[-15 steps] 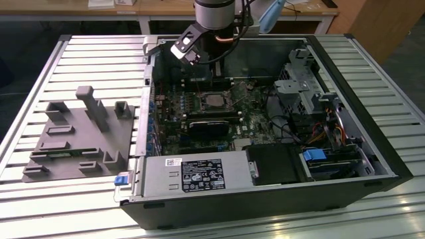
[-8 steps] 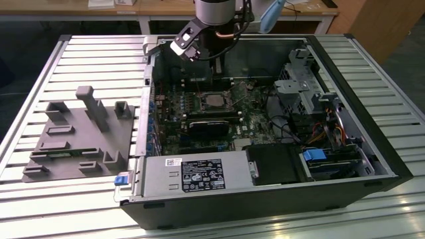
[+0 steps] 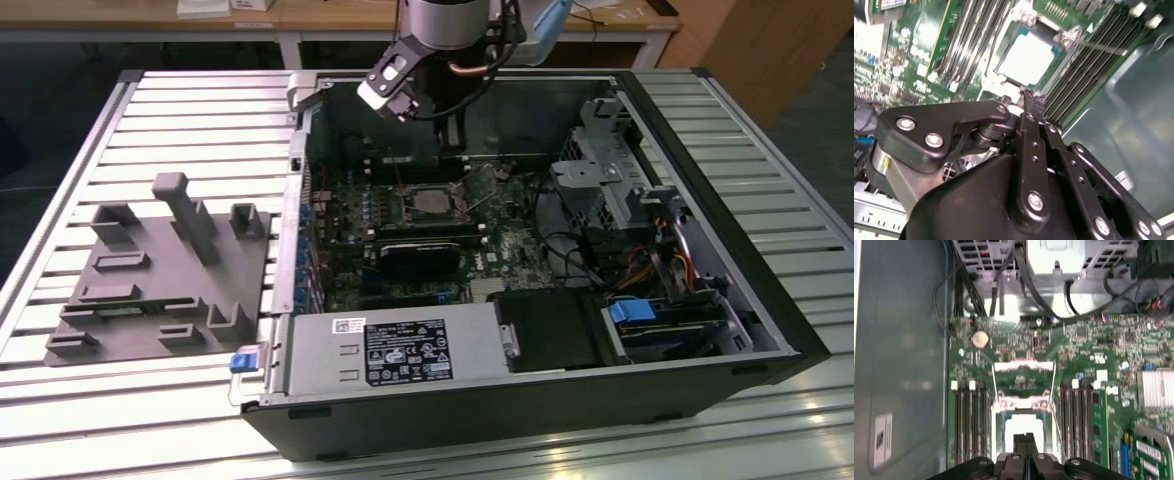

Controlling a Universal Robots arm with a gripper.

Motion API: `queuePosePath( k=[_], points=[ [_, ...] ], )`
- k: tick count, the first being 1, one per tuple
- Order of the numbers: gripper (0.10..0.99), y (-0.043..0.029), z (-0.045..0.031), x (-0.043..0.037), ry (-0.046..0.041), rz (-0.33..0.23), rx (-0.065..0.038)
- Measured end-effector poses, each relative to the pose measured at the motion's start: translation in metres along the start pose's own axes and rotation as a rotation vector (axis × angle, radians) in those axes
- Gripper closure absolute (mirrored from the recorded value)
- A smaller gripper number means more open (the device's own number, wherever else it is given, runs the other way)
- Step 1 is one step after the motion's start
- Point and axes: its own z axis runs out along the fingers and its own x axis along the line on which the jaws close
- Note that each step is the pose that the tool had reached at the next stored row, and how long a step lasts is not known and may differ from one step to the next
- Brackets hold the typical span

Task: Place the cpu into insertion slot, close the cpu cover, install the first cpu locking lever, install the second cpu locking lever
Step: 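Close the cpu cover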

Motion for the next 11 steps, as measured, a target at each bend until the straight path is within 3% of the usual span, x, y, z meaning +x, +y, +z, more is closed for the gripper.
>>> queuePosePath(
  k=[11],
  points=[
    [0.98, 0.0461, 0.0041, 0.0018, -0.0002, 0.0, 0.004]
  ],
)
